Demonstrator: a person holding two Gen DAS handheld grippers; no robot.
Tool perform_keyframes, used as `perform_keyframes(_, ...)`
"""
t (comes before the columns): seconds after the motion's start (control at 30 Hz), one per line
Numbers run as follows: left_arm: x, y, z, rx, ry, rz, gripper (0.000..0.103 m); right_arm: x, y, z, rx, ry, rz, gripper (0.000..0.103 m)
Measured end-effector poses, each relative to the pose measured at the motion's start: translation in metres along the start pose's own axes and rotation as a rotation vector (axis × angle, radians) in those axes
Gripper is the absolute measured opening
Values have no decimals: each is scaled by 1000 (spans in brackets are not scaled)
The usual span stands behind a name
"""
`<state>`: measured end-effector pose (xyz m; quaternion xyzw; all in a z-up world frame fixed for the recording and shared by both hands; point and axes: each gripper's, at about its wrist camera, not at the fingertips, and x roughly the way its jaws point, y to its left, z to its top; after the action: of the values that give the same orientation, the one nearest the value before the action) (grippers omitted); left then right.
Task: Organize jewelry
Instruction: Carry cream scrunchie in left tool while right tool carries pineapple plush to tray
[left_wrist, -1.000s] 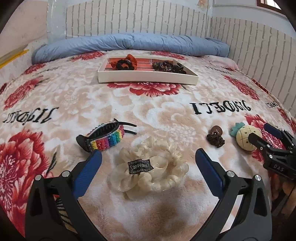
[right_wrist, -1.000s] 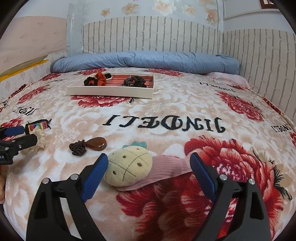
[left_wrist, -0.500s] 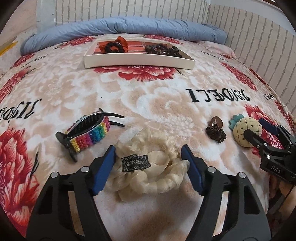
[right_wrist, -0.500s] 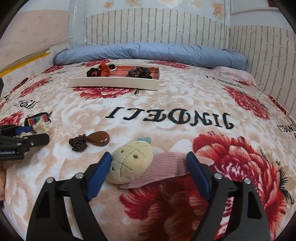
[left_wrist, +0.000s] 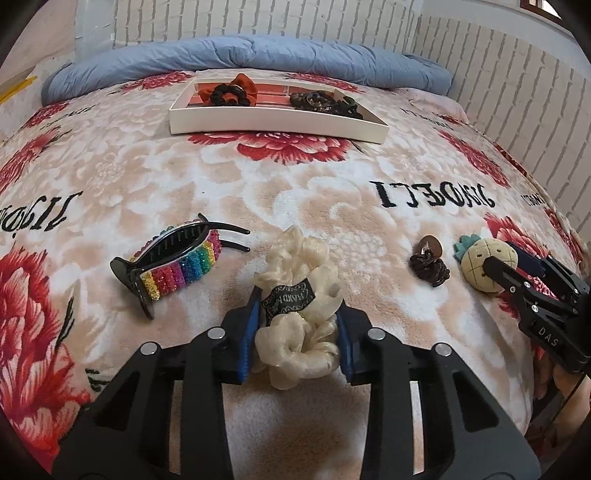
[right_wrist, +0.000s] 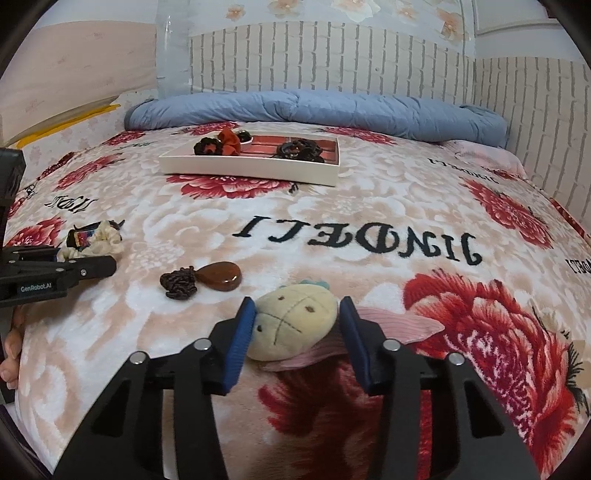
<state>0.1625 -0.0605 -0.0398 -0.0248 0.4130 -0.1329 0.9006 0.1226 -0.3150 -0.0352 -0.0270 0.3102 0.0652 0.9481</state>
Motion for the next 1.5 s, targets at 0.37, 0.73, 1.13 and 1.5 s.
perform_keyframes(0.37, 0, 0, -1, -1, 1, -1, 32, 1, -2, 0, 9, 2, 20, 43)
perform_keyframes(0.73, -3, 3, 0, -14, -4, -18, 24, 0, 0, 0, 8, 0, 27, 39)
perform_keyframes(1.13, -23, -3, 8, 14, -44, -17, 24, -11, -4, 11, 52, -21, 37, 39)
perform_keyframes(1.5, -35, 3, 30, 31, -86, 27, 24, -18, -9, 46, 71, -54, 11, 39)
